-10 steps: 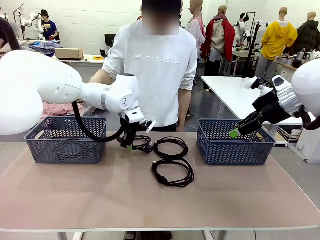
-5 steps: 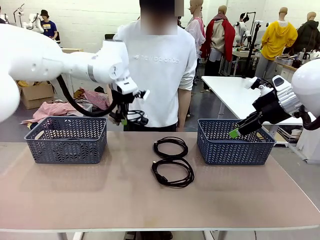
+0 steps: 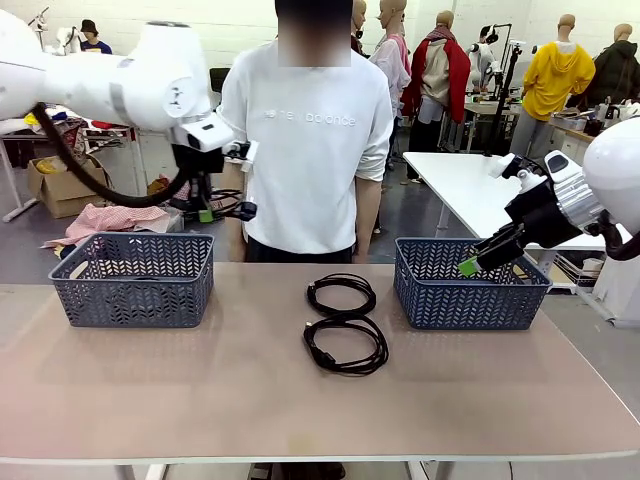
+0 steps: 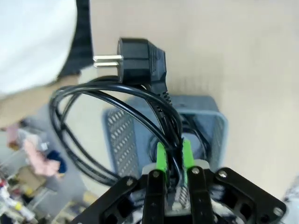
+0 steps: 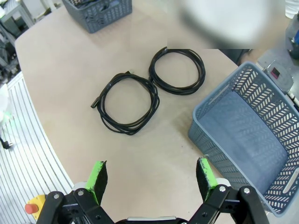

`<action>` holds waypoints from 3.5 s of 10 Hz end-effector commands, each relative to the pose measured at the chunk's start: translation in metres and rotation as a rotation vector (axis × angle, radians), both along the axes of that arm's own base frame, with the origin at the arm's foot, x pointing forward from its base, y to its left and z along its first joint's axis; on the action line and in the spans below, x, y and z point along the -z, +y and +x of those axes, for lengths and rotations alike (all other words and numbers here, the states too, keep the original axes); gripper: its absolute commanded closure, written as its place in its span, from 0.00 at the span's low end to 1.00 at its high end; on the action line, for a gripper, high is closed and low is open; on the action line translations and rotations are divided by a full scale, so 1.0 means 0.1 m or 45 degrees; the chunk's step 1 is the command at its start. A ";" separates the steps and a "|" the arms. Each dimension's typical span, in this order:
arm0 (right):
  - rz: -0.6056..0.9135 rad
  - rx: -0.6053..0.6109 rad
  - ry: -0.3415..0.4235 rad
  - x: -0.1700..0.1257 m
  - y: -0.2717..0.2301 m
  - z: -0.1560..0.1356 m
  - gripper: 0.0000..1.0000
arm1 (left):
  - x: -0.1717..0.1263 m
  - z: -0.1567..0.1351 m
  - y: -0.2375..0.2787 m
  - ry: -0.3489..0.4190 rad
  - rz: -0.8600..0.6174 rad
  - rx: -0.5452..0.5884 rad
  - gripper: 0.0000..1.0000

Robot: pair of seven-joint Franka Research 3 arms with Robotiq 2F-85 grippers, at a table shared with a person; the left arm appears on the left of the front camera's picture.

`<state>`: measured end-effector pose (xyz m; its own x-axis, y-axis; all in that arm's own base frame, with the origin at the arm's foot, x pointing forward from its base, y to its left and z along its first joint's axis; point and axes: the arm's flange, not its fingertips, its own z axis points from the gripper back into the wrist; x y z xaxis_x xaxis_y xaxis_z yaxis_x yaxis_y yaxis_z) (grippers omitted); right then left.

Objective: Organize the cables according to human instructions.
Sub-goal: Pick up a bundle of cables and place it in the basket indicated by the human.

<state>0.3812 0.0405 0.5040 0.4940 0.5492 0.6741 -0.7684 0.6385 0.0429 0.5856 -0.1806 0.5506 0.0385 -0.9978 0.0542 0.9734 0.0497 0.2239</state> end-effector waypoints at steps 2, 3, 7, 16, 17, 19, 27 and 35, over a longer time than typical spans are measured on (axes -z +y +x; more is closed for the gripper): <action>0.022 -0.028 -0.020 0.02 -0.02 0.02 0.00 | 0.16 -0.37 0.44 -0.025 -0.058 -0.148 1.00; 0.022 -0.028 -0.020 0.02 -0.02 0.02 0.00 | 0.19 -0.42 0.62 -0.023 -0.087 -0.204 1.00; 0.022 -0.028 -0.020 0.02 -0.02 0.02 0.00 | 0.55 -0.34 1.05 -0.014 -0.139 -0.280 1.00; 0.022 -0.028 -0.020 0.02 -0.02 0.02 0.00 | 0.92 0.08 1.15 0.002 -0.101 -0.368 1.00; 0.022 -0.028 -0.020 0.02 -0.02 0.02 0.00 | 0.94 0.09 1.16 0.009 -0.093 -0.372 0.66; 0.022 -0.028 -0.020 0.02 -0.02 0.02 0.00 | 0.93 0.10 1.14 0.011 -0.091 -0.384 0.47; 0.022 -0.028 -0.020 0.02 -0.02 0.02 0.00 | 0.84 0.14 1.09 0.124 -0.127 -0.383 0.11; 0.022 -0.028 -0.020 0.02 -0.02 0.02 0.00 | 0.85 0.08 1.06 0.123 -0.128 -0.370 0.00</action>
